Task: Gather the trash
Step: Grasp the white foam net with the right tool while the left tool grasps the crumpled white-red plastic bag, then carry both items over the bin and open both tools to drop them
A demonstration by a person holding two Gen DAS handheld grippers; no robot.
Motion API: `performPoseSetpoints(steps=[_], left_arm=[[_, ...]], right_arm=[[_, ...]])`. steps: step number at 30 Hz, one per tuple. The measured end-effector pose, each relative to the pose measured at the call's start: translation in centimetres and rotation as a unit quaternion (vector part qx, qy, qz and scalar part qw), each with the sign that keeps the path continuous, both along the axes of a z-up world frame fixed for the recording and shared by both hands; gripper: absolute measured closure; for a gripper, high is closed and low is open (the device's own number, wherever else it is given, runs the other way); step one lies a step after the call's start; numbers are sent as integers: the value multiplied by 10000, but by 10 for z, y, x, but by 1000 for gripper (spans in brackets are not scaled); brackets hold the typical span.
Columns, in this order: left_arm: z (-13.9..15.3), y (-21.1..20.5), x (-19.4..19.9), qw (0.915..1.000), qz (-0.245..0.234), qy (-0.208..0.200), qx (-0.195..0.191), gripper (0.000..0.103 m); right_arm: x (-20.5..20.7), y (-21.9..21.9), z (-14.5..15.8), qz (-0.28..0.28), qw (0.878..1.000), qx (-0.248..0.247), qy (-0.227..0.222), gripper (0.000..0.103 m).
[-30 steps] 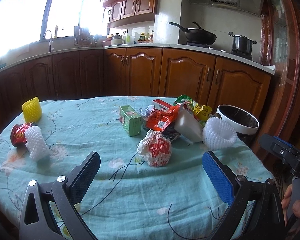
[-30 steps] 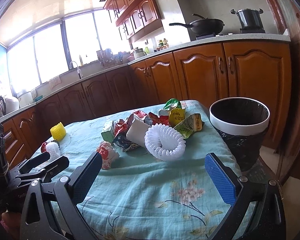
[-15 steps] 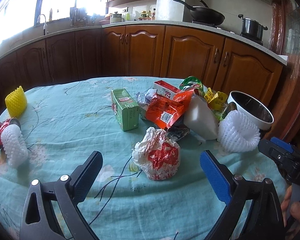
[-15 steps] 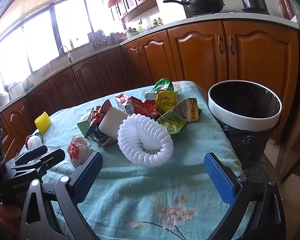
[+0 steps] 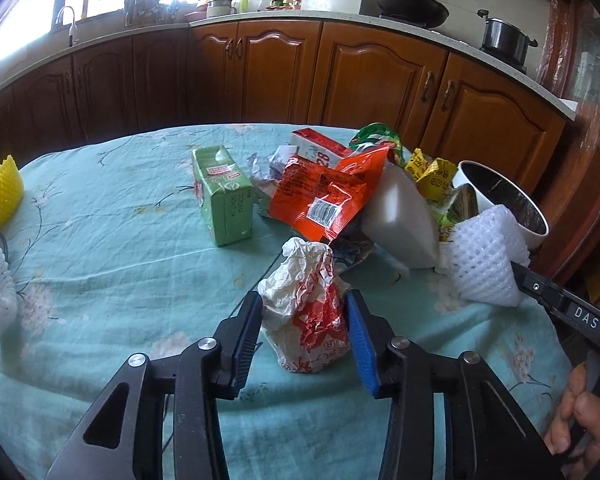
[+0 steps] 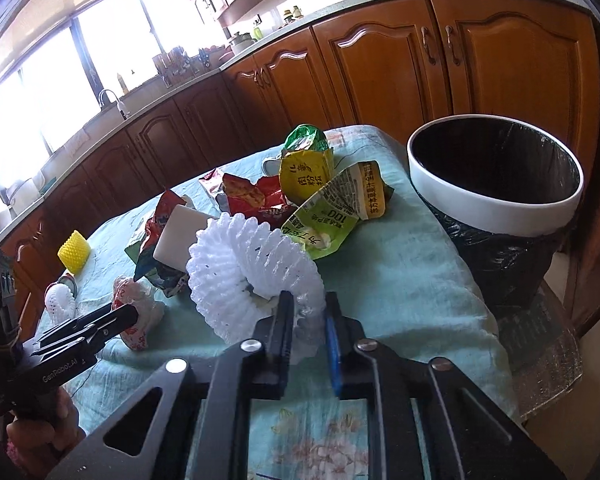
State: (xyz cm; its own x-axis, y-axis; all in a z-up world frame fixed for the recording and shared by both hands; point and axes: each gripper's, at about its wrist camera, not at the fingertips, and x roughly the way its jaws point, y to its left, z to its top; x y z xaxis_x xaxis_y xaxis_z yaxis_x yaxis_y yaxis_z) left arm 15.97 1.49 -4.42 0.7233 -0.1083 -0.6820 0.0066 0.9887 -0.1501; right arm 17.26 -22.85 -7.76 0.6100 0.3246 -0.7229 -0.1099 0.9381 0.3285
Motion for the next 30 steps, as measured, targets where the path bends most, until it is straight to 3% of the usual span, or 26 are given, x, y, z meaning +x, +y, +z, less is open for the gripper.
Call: performPoseSetpoints(steps=[4, 12, 30], left_arm=[[10, -15, -7, 9995, -298, -141, -17, 70], [34, -47, -11, 9951, -904, -353, -168, 73], [42, -111, 59, 9853, -1611, -546, -144, 78]], right_arm=[[-9, -9, 7, -71, 9999, 95, -100, 92], [-18, -42, 29, -325, 9989, 161, -307, 92], [-1, -111, 42, -1024, 9938, 17, -433, 92]])
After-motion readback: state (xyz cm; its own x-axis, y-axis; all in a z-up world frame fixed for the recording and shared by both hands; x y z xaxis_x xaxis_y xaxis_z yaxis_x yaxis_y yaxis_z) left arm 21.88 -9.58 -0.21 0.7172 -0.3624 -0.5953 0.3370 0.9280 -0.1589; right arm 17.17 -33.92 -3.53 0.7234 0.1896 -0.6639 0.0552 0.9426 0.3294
